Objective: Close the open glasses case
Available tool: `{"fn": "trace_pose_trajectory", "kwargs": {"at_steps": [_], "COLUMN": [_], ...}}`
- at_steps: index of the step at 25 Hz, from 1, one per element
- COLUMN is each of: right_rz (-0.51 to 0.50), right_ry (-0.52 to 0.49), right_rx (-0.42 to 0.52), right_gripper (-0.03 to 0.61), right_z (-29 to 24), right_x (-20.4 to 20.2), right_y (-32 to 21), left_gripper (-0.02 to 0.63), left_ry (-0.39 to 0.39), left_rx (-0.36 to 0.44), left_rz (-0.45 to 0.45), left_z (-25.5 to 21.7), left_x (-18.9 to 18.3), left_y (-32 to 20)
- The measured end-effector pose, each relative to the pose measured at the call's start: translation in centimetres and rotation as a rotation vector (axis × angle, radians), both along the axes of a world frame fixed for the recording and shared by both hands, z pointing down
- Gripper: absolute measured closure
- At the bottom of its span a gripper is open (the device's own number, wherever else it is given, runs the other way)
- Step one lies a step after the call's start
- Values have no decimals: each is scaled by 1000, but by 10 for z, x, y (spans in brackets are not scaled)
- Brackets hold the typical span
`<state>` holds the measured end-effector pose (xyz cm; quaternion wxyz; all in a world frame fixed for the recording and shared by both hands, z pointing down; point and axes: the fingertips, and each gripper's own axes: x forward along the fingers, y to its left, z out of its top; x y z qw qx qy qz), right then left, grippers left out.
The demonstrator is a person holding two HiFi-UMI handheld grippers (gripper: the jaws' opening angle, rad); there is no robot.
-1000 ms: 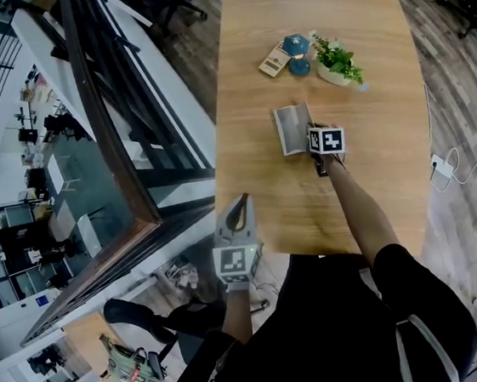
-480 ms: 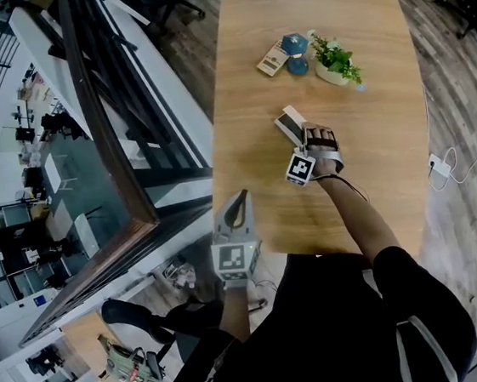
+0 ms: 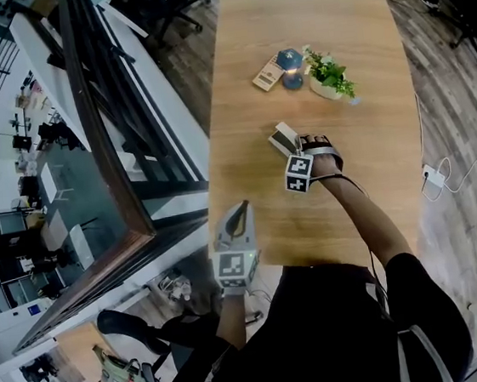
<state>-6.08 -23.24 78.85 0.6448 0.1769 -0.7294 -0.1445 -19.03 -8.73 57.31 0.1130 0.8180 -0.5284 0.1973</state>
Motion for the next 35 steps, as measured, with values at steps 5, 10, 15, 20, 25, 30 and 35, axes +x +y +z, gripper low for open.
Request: {"fn": "trace_pose_trajectory", "kwargs": {"at_steps": [5, 10, 15, 20, 25, 30, 35], "right_rz": [-202, -380, -235, -136, 10, 336, 143], "right_ry": [159, 330, 110, -62, -180, -460, -135], "right_rx": [17, 29, -34, -51, -182, -335, -101], "right_gripper": [330, 255, 250, 469, 489, 563, 563], "right_z": [4, 7, -11, -23, 0, 3, 7], "right_x": [-9, -12, -27, -40, -54, -48, -56], "right_y": [16, 21, 27, 29, 47, 30, 36], "left_gripper": [615, 615, 615, 615, 615, 615, 615], "left_ry": [2, 7, 13, 11, 13, 14, 14], "left_rx": [-6, -13, -12, -13, -17, -21, -17], "left_rz": [36, 46, 28, 23, 26, 20, 22], "left_z": [1, 2, 1, 4, 3, 3, 6], "left_x": [11, 16, 12, 6, 9, 5, 1], "left_y": [-3, -6, -8, -10, -9, -8, -5]}}
